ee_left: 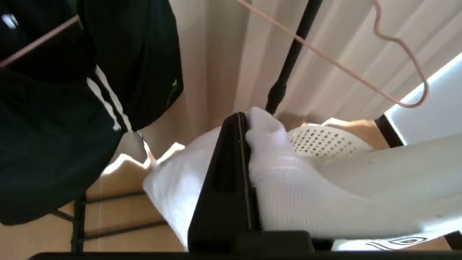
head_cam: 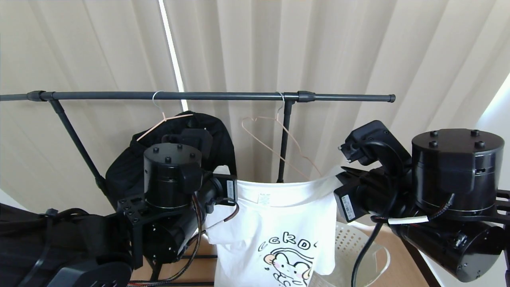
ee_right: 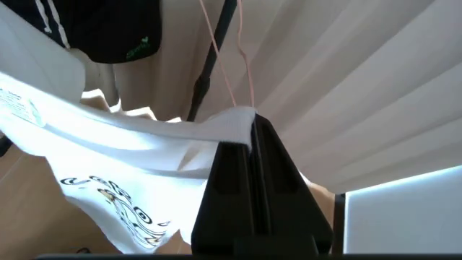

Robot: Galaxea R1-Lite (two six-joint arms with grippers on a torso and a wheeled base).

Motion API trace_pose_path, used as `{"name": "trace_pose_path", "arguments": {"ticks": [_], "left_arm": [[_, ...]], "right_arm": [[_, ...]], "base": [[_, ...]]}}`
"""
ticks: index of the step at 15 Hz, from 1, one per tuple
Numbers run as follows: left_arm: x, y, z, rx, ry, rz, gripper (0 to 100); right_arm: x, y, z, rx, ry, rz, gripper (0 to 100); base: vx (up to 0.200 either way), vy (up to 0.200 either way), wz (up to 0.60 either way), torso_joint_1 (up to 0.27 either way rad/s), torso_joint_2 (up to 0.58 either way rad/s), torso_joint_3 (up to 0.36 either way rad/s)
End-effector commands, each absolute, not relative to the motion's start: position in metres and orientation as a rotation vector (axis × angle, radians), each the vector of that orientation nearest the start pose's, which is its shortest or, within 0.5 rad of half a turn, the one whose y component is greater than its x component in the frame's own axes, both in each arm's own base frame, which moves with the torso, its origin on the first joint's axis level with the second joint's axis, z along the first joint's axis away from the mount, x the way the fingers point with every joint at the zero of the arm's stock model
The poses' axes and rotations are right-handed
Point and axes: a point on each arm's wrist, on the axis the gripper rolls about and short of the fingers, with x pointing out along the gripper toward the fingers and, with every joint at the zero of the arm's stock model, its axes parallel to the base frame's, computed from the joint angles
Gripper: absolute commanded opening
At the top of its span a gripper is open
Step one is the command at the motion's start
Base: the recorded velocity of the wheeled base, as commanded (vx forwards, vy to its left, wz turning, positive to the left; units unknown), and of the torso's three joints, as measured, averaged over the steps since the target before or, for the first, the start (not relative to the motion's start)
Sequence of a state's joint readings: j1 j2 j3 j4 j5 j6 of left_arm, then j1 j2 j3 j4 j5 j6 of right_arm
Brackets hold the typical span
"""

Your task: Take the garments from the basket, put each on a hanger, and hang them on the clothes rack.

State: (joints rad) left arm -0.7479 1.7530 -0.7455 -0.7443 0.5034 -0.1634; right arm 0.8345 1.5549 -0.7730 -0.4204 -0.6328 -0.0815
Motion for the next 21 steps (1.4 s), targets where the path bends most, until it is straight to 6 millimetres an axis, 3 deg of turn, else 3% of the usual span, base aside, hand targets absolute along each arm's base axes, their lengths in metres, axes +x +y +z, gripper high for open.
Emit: {"name": "trace_pose_path", "arguments": {"ticks": [1, 5, 13, 16, 21], "left_arm": [[0.229, -0.198, 0.185, -0.036, 0.165, -0.233, 0], [0.224, -0.194, 0.218, -0.027, 0.062, -0.248, 0], [0.222, -0.193, 0.252, -0.038, -0.041, -0.253, 0], [0.222, -0.197, 0.253, -0.026, -0.048, -0.314, 0], [0.252, -0.191, 0.252, -0.018, -0.051, -0.425, 0]], "right_arm": [[0.191, 0.191, 0.203, -0.282, 0.222, 0.214, 0], [0.202, 0.203, 0.232, -0.058, 0.059, 0.199, 0], [0.21, 0.194, 0.268, 0.14, -0.107, 0.154, 0], [0.212, 0.194, 0.266, 0.135, -0.101, 0.151, 0], [0.208, 0.191, 0.25, 0.021, -0.053, 0.151, 0]], "base": [[0.0, 0.0, 0.0, 0.0, 0.0, 0.0], [0.0, 0.0, 0.0, 0.0, 0.0, 0.0], [0.0, 0.0, 0.0, 0.0, 0.0, 0.0], [0.0, 0.0, 0.0, 0.0, 0.0, 0.0], [0.0, 0.0, 0.0, 0.0, 0.0, 0.0]]}}
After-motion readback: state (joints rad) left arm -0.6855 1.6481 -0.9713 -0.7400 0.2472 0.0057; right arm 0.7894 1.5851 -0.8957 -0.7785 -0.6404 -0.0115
